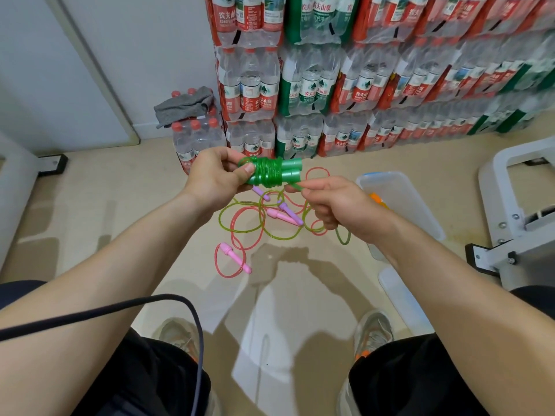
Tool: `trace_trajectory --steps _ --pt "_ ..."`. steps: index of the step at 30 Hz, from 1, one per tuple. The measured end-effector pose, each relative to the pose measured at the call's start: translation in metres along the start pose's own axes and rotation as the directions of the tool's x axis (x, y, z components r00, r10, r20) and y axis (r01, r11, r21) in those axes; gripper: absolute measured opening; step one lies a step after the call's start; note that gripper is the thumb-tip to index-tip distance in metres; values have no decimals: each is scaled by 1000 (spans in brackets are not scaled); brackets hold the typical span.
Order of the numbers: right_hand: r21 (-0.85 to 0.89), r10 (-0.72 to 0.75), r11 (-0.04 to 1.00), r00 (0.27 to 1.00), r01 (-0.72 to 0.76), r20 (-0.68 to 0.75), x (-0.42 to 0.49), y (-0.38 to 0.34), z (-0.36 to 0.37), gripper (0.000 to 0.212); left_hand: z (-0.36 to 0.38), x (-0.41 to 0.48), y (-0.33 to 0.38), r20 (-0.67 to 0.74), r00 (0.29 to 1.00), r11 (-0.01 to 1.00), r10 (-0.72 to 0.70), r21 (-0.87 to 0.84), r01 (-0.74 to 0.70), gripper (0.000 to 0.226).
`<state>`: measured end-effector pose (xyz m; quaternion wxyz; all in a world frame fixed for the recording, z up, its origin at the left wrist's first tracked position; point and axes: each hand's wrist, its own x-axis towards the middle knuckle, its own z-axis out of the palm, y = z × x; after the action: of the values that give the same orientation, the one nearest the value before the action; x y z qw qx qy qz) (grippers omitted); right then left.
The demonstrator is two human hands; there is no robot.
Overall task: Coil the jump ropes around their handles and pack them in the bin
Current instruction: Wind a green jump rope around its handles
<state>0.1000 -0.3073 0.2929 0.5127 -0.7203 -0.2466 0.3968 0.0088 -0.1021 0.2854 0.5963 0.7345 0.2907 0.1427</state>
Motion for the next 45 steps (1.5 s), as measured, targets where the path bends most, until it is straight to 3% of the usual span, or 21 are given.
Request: trace_trajectory --steps 6,13,18,20,22,29,36,45 --pt "149 85 983 988 -103 126 2 10 -7 32 -2 -1 1 37 997 993 62 102 -66 10" --pt "105 136 984 989 -141 50 10 20 -5 33 2 -4 2 60 988 957 141 249 -151 14" --pt "244 227 940 971 -238 73 15 20 -9 44 2 -5 3 84 985 955 147 245 -164 17" --pt "266 210 936 973 -229 100 13 19 -9 29 2 -5 2 83 985 953 154 251 -170 17" --pt "259 189 944 979 -204 80 12 20 -9 8 2 -4 2 75 984 950 160 260 -174 15" --pt "171 154 974 988 -152 -2 12 24 -9 31 1 -4 2 115 975 919 191 327 -219 17" --pt "127 185 972 975 -200 120 8 25 -9 19 1 -5 3 171 958 856 229 434 -282 24" --pt "90 152 985 988 -149 -29 16 35 -1 19 2 -6 -4 230 955 874 185 406 -267 19"
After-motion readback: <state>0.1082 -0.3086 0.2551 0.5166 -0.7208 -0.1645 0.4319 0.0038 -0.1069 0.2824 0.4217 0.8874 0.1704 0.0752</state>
